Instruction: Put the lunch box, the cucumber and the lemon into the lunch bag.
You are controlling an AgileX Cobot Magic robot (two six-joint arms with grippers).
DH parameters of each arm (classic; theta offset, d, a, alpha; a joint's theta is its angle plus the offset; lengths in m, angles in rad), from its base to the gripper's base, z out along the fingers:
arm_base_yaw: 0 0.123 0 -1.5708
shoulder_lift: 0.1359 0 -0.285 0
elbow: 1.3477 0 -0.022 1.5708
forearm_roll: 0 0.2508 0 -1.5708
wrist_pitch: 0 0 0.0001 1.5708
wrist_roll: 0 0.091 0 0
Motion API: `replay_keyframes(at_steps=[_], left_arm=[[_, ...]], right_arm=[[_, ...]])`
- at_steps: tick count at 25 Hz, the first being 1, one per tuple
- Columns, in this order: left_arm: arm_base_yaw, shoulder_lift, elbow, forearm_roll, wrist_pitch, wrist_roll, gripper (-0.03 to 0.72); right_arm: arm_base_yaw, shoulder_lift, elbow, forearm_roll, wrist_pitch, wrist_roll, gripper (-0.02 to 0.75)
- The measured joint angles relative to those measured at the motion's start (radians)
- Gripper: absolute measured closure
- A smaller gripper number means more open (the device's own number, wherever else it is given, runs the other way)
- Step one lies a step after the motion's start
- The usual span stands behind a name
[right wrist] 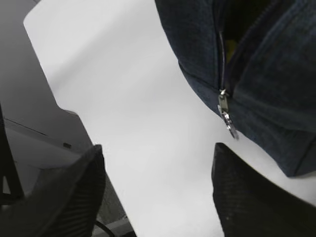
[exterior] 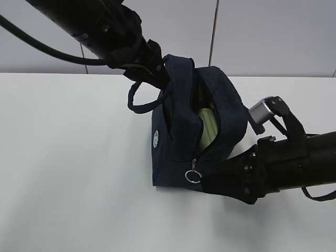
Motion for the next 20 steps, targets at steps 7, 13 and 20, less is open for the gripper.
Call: replay_keyframes(at_steps=[7,13,20], left_arm=[[0.0,0.0,0.0,0.003,-0.002,0.001,0.344],[0.0,0.0,0.0,0.021,-0.007,0.002,0.344],[0.0,0.0,0.0,0.033,-0.024,0.002,0.344]], right_arm=[[0.0,0.018,-0.015,-0.014,-0.051,-0.103,0.231],[0.0,0.018,-0.015,-0.014,-0.057,-0.237,0.231],[0.0,0.018,-0.015,-0.014,-0.075,-0.294,0.231]])
